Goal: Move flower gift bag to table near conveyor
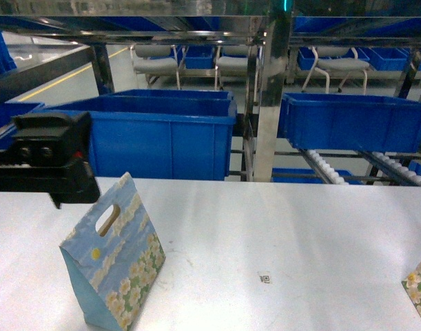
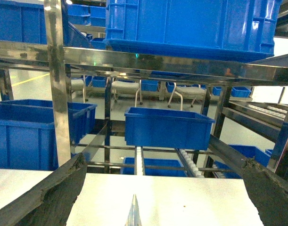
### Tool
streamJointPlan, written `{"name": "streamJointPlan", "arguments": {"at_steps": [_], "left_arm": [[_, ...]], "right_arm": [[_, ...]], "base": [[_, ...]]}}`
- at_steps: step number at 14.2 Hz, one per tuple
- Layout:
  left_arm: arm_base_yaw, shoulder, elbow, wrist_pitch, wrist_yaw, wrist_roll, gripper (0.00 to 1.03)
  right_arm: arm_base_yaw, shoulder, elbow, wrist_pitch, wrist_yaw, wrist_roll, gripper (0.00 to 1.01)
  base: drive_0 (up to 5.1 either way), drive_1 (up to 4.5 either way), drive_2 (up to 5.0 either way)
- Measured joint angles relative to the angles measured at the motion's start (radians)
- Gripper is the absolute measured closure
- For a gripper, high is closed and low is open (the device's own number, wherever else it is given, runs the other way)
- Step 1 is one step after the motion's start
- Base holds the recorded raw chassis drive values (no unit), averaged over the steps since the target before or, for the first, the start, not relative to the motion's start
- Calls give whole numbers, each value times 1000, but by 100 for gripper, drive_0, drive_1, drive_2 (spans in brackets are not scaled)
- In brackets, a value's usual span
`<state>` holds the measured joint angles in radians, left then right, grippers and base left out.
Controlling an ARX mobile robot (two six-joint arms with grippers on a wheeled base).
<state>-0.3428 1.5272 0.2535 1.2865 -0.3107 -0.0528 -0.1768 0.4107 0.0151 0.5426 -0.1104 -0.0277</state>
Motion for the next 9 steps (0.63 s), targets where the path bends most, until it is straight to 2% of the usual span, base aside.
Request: {"name": "streamJointPlan", "arguments": {"at_steps": [1,2,6,8,9], "left_arm": [[52,-64,-42,0,35,0,5],[83,-122,-71,-5,64,0,5],[206,-436,-167,-245,172,-5,5],[290,-711,-178,-497,232,-19,5],[354,-957,-149,-744,240,-19,5]], "right_arm": [[0,0,0,0,0,0,3],[0,0,0,0,0,0,3],[0,0,0,0,0,0,3],[0,0,0,0,0,0,3],[0,0,0,0,0,0,3]], "base": [[0,0,0],[0,0,0],[0,0,0],[0,0,0],[0,0,0]]}}
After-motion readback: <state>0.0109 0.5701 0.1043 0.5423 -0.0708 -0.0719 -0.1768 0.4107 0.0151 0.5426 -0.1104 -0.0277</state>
